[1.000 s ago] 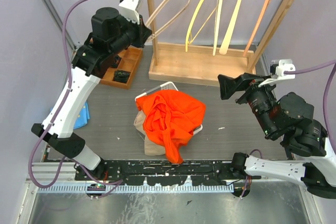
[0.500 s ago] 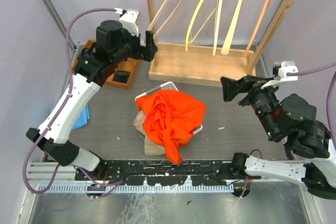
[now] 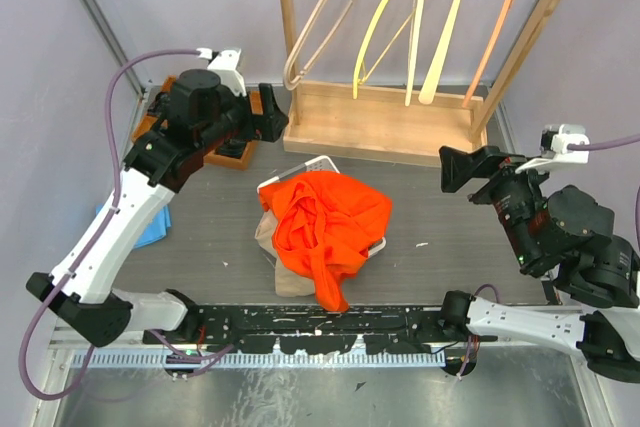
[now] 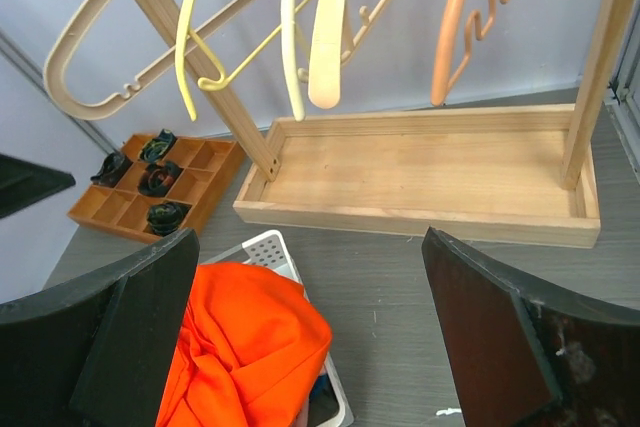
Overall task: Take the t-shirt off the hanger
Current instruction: Place the hanger on the clothesline.
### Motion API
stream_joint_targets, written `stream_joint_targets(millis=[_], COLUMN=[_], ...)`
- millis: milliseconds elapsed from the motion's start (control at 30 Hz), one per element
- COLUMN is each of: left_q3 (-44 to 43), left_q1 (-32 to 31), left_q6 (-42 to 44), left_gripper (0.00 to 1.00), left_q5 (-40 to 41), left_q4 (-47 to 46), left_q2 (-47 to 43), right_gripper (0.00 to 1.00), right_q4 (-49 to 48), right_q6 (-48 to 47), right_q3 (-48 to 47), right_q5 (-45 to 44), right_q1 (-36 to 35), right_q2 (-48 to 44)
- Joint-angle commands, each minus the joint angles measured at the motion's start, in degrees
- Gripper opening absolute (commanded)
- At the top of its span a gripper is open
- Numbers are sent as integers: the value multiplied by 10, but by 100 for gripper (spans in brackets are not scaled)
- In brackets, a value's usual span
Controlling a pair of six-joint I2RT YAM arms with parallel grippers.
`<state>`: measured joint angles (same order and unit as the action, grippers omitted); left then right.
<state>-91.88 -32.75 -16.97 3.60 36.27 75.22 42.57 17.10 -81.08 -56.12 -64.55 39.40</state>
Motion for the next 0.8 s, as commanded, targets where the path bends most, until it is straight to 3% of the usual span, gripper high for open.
stream_joint_targets(millis=[0, 300, 567, 767], left_q3=[61, 155, 184, 166], left_q1=[0, 0, 0, 0], left_q6=[-91, -203, -209, -201], left_gripper=[98, 98, 98, 98], left_q5=[-4, 9, 67, 101], left_q4=[19, 13, 18, 39], left_q2=[-31, -88, -137, -149], right_gripper=[100, 100, 100, 100], right_q4=[12, 87, 157, 163], right_q6=[34, 128, 230, 247], right_q3=[0, 16, 53, 67], right_q5=[-32, -39, -5, 3], right_q1=[-4, -4, -5, -4], right_q2=[-7, -21, -38, -43])
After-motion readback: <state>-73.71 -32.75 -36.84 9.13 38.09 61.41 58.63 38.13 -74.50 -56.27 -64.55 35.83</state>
